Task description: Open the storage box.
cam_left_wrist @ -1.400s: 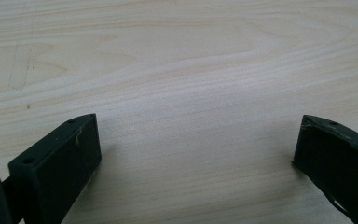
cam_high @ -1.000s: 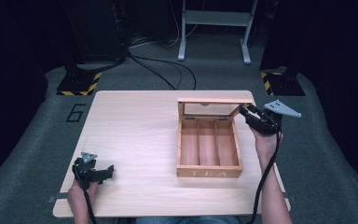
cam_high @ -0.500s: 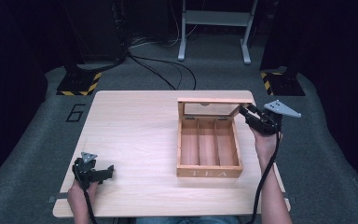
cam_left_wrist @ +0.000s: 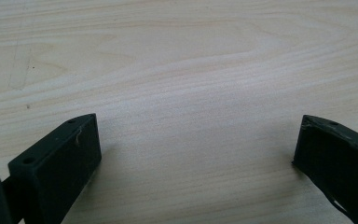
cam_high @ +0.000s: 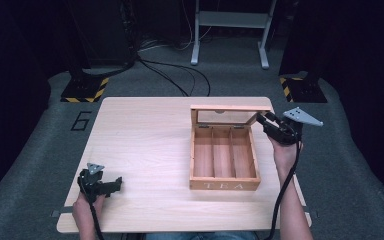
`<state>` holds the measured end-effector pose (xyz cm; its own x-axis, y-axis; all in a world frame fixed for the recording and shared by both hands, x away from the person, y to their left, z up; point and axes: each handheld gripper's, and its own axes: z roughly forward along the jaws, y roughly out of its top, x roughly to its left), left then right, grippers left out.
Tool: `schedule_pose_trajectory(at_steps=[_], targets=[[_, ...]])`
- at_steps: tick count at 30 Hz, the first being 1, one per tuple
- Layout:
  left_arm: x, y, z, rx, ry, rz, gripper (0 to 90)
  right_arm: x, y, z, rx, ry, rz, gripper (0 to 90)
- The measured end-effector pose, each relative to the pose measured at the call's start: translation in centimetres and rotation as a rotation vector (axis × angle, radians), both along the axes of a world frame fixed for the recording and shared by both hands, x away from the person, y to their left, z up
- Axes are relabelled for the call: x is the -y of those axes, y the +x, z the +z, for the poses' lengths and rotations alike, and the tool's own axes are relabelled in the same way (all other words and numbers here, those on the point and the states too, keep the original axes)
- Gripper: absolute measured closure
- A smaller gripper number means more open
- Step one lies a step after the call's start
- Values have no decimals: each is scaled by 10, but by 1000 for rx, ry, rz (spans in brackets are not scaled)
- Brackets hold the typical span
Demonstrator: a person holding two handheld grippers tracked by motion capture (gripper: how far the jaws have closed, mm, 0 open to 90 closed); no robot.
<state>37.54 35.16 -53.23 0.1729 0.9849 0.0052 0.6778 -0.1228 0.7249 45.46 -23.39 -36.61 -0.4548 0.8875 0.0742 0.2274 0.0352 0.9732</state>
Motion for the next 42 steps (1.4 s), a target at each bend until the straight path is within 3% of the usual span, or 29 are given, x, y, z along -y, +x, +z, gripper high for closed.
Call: schedule_pose_trajectory(at_steps=[42], targets=[[0,0,0,0,0,0,5,-1,0,0,3,-11,-5,619]])
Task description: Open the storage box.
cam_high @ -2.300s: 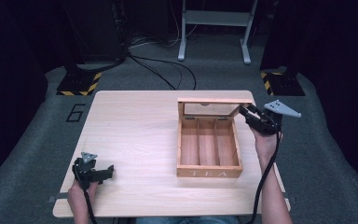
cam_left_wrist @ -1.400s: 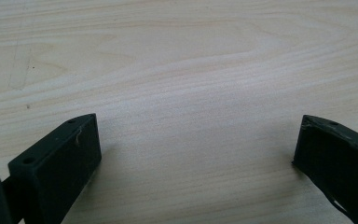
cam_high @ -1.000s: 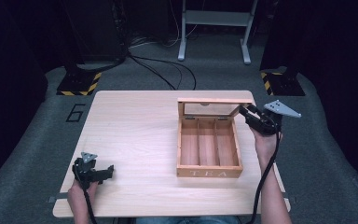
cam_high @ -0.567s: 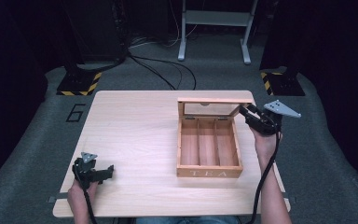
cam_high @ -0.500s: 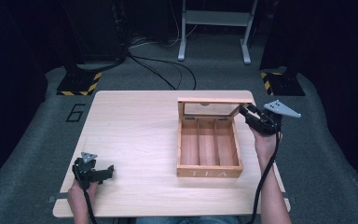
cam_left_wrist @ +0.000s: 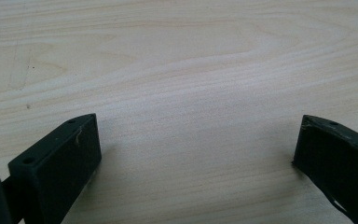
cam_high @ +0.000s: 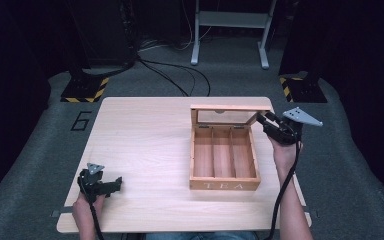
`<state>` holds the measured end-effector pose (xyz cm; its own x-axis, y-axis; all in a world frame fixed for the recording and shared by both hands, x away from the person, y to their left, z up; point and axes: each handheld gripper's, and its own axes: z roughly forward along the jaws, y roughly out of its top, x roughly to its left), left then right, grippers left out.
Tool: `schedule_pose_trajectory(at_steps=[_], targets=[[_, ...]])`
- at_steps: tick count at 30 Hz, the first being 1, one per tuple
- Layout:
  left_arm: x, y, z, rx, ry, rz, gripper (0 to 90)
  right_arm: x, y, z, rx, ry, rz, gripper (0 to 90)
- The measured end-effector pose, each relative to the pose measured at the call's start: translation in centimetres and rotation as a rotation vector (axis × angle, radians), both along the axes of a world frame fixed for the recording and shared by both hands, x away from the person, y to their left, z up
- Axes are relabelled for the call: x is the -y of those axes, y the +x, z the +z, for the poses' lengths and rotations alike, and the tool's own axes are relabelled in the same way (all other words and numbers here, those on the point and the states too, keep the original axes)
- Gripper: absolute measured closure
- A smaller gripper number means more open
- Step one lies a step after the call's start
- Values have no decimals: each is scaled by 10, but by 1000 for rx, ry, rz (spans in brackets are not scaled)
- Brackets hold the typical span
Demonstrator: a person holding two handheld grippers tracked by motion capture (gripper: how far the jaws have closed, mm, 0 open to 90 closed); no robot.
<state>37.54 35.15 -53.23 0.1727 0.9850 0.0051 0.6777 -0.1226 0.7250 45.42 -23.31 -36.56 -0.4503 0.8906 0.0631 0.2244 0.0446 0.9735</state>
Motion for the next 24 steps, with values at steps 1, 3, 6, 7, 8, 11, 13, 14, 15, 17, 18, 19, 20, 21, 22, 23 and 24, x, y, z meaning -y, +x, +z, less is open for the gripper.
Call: schedule_pose_trajectory(at_steps=[1,3,6,7,8,11,13,14,15,17,18,19,20,21,22,23,24], targets=[[0,0,0,0,0,0,5,0,0,0,0,0,0,619],[0,0,0,1,-1,1,5,0,0,0,-1,1,-1,619],[0,0,0,0,0,0,5,0,1,0,6,2,0,619],[0,0,0,1,-1,1,5,0,0,0,0,3,-2,619],[0,0,0,1,-1,1,5,0,1,0,5,1,0,619],[0,0,0,0,0,0,5,0,0,0,1,1,0,619],[0,0,0,0,0,0,5,0,0,0,1,-1,0,619],[0,0,0,1,-1,0,5,0,0,0,1,0,-2,619],[0,0,0,2,-1,1,5,0,0,0,1,-1,-1,619],[0,0,0,1,-1,1,5,0,0,0,1,-2,0,619],[0,0,0,0,-1,0,5,0,0,0,1,-3,-1,619],[0,0,0,1,0,0,5,0,0,1,1,-3,0,620],[0,0,0,0,-1,0,5,0,0,1,1,-3,-1,619],[0,0,0,0,-1,0,5,0,0,1,1,-3,-2,620],[0,0,0,0,0,0,5,0,0,1,1,-2,-1,619],[0,0,0,1,0,0,5,0,0,1,0,-1,-1,619],[0,0,0,1,0,0,5,0,0,1,0,-2,-1,619]])
